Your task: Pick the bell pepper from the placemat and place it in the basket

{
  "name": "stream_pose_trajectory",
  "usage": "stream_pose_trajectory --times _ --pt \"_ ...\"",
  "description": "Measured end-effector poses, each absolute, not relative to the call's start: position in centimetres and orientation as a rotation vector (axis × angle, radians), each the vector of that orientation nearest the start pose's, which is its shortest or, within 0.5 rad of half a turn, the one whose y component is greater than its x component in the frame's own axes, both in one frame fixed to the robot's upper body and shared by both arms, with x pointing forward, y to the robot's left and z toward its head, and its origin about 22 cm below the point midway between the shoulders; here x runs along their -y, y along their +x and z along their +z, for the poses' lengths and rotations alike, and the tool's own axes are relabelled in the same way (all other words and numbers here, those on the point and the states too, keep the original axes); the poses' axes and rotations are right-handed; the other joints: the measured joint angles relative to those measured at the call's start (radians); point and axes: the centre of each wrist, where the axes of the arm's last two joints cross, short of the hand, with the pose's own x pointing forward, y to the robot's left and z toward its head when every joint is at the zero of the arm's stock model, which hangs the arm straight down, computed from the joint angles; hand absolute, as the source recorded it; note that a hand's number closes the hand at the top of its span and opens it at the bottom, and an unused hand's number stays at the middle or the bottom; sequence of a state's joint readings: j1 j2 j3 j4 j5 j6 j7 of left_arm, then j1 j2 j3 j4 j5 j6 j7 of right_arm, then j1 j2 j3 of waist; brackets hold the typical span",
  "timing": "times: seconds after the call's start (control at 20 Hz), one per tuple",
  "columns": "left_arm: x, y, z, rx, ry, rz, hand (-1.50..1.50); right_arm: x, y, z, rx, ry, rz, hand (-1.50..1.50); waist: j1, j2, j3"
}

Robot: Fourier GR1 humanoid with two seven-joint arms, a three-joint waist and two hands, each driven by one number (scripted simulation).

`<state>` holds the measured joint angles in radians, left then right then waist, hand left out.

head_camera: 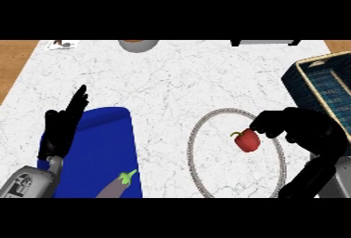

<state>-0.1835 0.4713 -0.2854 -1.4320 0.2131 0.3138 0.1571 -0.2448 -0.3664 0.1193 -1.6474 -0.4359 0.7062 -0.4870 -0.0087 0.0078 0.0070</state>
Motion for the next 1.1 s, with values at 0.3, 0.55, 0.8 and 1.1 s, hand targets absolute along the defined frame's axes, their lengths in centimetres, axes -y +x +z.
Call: stream_pose_trajectory --times 0.3,0.55,0.8,1.1 --pt "-27.4 28.0 2.6 1.367 0.277 -0.188 0.00 29.9 28.7 15.3 2.249 0.435 1.005 -1.50 -0.007 -0.005 -0.003" --pt "-27.4 28.5 2.8 1.366 0.270 -0.202 0.00 32.1 28.2 19.5 2.131 0.097 1.413 -1.50 0.004 -0.002 -0.004" --pt "-27.5 28.9 2.5 1.358 0.271 -0.208 0.00 33.8 27.6 20.7 1.934 -0.041 1.697 -1.50 0.011 0.001 -0.005" --pt "-27.0 29.5 2.6 1.362 0.257 -0.220 0.00 35.4 28.0 19.1 1.816 -0.072 1.837 -1.50 0.024 0.000 -0.005"
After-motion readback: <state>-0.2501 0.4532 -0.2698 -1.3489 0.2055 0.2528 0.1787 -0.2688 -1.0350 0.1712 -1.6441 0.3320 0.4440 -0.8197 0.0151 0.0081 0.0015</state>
